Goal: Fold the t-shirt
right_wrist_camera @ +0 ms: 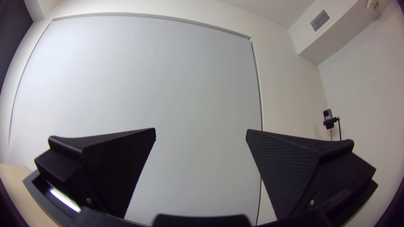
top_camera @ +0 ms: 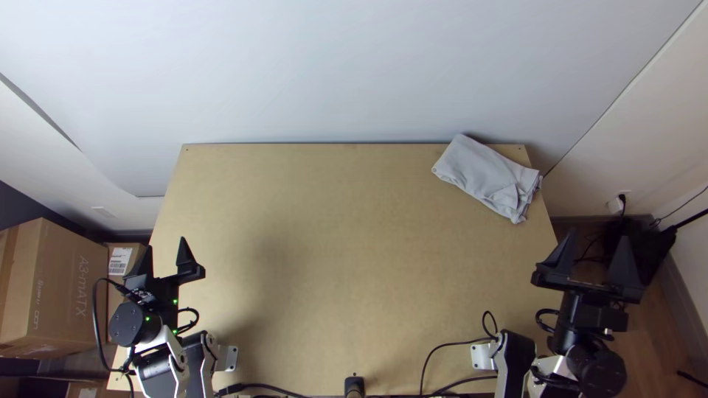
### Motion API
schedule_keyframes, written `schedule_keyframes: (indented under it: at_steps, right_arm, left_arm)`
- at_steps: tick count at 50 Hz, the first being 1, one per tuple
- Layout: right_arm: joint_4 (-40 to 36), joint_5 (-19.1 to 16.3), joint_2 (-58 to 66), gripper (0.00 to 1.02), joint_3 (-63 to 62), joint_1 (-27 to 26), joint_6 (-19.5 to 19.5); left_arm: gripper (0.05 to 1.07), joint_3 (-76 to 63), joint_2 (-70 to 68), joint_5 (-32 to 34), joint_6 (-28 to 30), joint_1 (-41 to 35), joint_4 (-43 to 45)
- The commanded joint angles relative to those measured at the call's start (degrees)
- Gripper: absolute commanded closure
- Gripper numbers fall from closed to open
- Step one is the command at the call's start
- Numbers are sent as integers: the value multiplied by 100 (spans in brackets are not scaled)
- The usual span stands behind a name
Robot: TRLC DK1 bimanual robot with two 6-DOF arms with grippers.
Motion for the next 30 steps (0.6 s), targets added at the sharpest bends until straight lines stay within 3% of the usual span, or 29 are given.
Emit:
schedule_keyframes:
  at_steps: [1, 14, 21, 27, 30]
  right_arm:
    - [227, 113, -157, 3, -220, -12, 86]
    - [-213, 131, -174, 3, -1345, 59, 499]
    - [-72, 131, -165, 3, -1987, 111, 763]
    - [95, 131, -165, 3, -2514, 138, 754]
    - [-204, 131, -165, 3, -2558, 155, 745]
  left_arm:
    - [10, -356, -71, 2, -135, -33, 292]
    - [10, -1323, -80, 2, -30, -296, 793]
    - [10, -1595, -80, 20, 84, -332, 1066]
    - [10, -1692, -62, 20, 137, -551, 1241]
    - [10, -1692, -36, 20, 128, -683, 1233]
